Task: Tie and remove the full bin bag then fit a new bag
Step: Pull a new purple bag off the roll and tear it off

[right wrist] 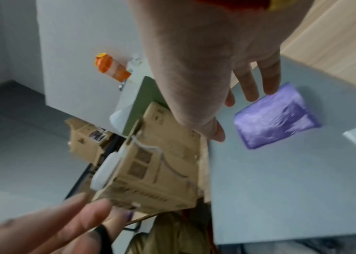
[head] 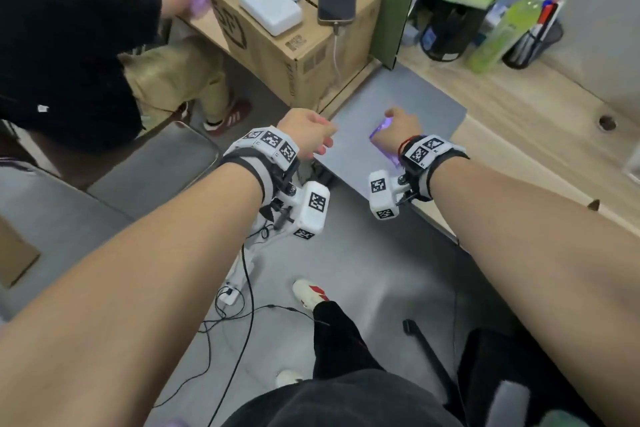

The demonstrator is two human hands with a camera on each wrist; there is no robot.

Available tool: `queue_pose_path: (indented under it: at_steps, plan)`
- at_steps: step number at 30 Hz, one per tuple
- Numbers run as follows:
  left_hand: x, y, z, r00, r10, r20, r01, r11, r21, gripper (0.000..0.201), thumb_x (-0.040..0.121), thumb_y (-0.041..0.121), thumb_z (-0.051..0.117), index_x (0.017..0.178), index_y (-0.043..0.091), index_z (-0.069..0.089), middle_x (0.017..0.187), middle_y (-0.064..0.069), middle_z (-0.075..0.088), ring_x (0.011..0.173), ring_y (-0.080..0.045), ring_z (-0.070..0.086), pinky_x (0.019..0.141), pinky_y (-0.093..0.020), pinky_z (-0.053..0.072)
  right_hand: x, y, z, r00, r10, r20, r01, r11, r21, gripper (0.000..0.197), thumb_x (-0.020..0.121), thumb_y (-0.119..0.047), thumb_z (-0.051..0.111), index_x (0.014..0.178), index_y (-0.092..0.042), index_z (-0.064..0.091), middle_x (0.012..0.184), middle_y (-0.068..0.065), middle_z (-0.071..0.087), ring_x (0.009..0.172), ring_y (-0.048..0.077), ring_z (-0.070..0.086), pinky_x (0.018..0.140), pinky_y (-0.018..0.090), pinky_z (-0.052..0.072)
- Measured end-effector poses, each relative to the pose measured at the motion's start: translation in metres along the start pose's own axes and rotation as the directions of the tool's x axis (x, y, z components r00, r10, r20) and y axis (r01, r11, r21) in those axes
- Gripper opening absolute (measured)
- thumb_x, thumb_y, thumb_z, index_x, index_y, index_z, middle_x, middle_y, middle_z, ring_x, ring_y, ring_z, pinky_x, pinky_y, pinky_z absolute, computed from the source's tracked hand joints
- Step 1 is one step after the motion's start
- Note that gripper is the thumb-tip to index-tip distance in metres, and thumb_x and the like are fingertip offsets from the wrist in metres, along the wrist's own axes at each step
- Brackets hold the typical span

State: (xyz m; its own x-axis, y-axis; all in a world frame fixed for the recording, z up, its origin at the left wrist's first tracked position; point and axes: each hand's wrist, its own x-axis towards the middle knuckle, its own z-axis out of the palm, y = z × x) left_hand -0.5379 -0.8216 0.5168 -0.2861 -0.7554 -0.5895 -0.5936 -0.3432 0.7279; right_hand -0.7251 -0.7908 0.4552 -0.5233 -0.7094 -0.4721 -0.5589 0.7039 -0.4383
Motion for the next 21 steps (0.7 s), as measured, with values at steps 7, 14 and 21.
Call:
queue_pose_path:
  at_steps: [7, 14, 21]
  plan:
    - [0.047, 0.004, 0.051, 0.995, -0.018, 0.103, 0.009, 0.997, 0.082, 0.017, 0.093, 0.023, 0.060, 0.105, 0.011, 0.062, 0.087, -0.004, 0.066, 0.069, -0.016, 0.056, 0.055, -0.021, 0.043, 0.059, 0.053, 0.005, 0.998, 0.061, 0.018, -0.056, 0.979, -0.196, 0.077, 0.069, -0.028, 0.075, 0.139, -0.023, 0.043, 0.133, 0.013, 0.052, 0.120, 0.036, 0.055, 0.100, 0.040, 0.047]
    - [0.076, -0.012, 0.070, 0.988, -0.010, 0.156, -0.010, 0.992, 0.129, 0.009, 0.094, 0.025, 0.060, 0.097, 0.017, 0.060, 0.077, 0.004, 0.061, 0.067, -0.012, 0.055, 0.057, -0.022, 0.046, 0.080, 0.069, 0.037, 0.994, 0.092, 0.053, -0.078, 0.971, -0.228, 0.081, 0.055, -0.044, 0.076, 0.130, -0.025, 0.051, 0.123, 0.011, 0.057, 0.108, 0.035, 0.060, 0.095, 0.043, 0.050]
    - [0.094, -0.045, 0.057, 0.982, -0.063, 0.178, 0.049, 0.996, 0.081, 0.012, 0.092, 0.027, 0.062, 0.081, 0.024, 0.058, 0.078, 0.004, 0.063, 0.079, -0.017, 0.060, 0.068, -0.027, 0.050, 0.079, 0.042, 0.056, 0.995, 0.095, -0.035, -0.101, 0.973, -0.209, 0.084, 0.068, -0.050, 0.077, 0.134, -0.010, 0.043, 0.130, 0.015, 0.053, 0.116, 0.037, 0.055, 0.096, 0.041, 0.047]
